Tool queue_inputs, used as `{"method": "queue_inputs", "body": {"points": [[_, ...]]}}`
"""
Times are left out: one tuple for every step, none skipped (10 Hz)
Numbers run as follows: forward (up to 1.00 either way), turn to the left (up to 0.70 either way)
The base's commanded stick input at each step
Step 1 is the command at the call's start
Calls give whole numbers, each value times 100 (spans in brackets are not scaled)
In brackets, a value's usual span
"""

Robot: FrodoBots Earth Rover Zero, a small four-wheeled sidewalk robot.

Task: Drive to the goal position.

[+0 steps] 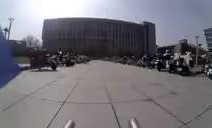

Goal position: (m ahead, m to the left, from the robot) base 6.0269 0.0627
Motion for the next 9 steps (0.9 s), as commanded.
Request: {"method": "queue_inputs", "body": {"points": [[100, 0], [100, 0], [100, 0], [100, 0], [100, 0], [100, 0], [100, 0], [100, 0], [100, 0]]}}
